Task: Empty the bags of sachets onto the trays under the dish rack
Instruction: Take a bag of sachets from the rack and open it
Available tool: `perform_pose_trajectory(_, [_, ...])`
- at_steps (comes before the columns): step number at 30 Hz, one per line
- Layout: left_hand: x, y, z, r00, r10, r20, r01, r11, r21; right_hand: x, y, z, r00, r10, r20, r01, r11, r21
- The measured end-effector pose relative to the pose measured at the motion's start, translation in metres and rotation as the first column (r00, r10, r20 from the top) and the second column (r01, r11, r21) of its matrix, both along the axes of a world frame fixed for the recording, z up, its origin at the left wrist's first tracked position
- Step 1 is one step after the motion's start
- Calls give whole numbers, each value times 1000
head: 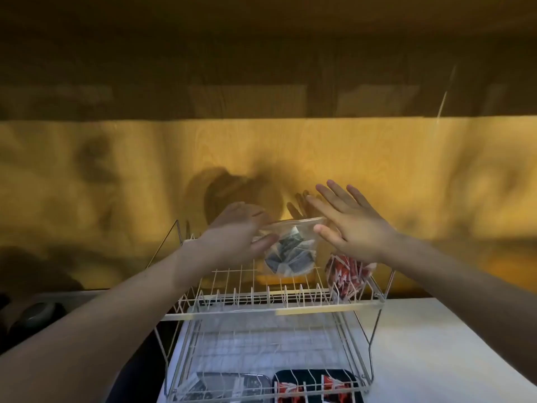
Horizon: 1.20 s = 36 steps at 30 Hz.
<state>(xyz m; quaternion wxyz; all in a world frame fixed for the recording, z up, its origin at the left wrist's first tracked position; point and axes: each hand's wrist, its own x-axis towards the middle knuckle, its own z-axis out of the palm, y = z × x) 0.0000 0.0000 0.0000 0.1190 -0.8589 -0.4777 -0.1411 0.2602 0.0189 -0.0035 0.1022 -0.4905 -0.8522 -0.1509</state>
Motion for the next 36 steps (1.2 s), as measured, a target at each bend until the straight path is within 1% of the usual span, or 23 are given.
perform_pose_trajectory(8, [0,7,-3,999,-14,51,12,999,39,1,5,-1,999,39,-14,-39,999,28])
perform_pose_trajectory(11, [1,6,-2,998,15,58,-15,1000,-2,-1,9,-2,997,73,3,-73,995,64])
perform_pose_trajectory(14, [1,7,0,996,46,76,-41,997,-63,-6,8,0,993,113,-30,-109,989,100])
perform_pose_trajectory(17, [1,12,0,993,92,79,-84,991,-100,-10,4,5,993,93,-67,-87,993,80])
perform_pose_trajectory(21, [1,15,5,979,128,156,-112,987,-111,-12,2,9,988,53,-143,-49,998,31])
perform_pose_trajectory(26, [-1,15,14,953,144,265,-125,988,-88,-15,1,17,976,39,-215,-31,999,38])
perform_pose_trajectory(32, [-8,3,30,933,59,355,-63,998,0,-18,-1,33,935,69,-347,-49,997,67])
perform_pose_trajectory(36, [-14,-6,35,923,24,385,-43,998,42,-23,-5,40,923,86,-376,-57,995,87])
